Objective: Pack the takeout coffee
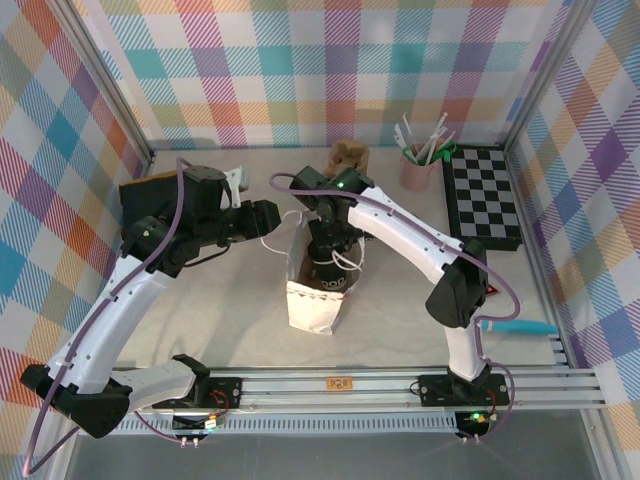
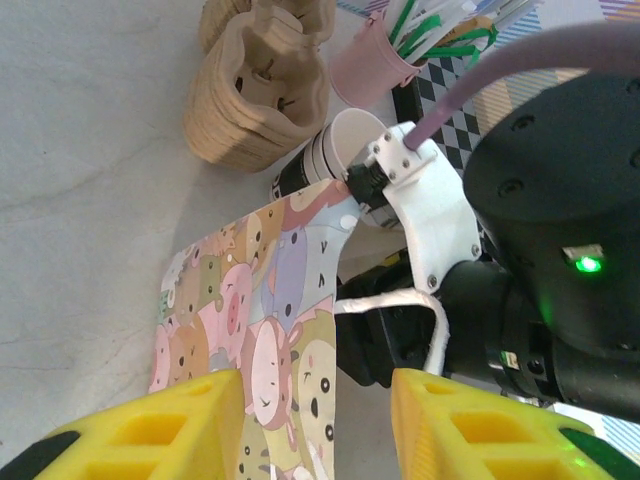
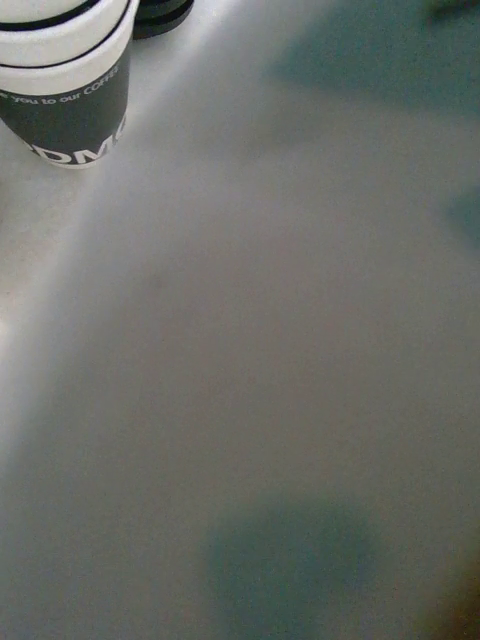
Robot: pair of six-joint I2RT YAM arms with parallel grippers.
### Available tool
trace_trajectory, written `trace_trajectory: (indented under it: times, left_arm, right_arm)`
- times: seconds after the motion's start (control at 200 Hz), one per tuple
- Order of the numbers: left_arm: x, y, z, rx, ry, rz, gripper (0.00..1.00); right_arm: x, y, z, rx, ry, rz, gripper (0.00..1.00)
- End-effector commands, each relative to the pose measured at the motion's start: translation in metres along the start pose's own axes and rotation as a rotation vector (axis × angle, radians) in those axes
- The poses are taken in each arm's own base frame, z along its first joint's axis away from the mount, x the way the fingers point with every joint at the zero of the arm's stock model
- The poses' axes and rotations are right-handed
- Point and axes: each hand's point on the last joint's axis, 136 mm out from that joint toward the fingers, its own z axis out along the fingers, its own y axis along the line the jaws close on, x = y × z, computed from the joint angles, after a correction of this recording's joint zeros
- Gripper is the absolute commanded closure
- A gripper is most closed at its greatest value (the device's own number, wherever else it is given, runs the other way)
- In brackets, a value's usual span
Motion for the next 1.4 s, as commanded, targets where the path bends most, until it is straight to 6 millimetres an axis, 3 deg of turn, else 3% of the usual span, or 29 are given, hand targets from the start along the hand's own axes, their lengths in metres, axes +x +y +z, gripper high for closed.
trace_trajectory:
  times: [0.0,0.685,1.395]
  left_arm:
    - [-0.007,-0.001,-0.001,0.003,-0.022,0.004,0.57]
    - [-0.003,0.003,-0.002,-0.012,-0.019,0.000,0.58]
    - [-0.002,0.006,-0.001,-0.024,-0.016,0.002,0.58]
  right_arm:
    - [0.022,-0.001,-0.001,0.008,0.059,0.004,0.64]
    - [0.054,0.006,0.009,0.009,0.109,-0.021,0.66]
    - [0.066,0.005,0.032,0.064,0.188,-0.017,0.66]
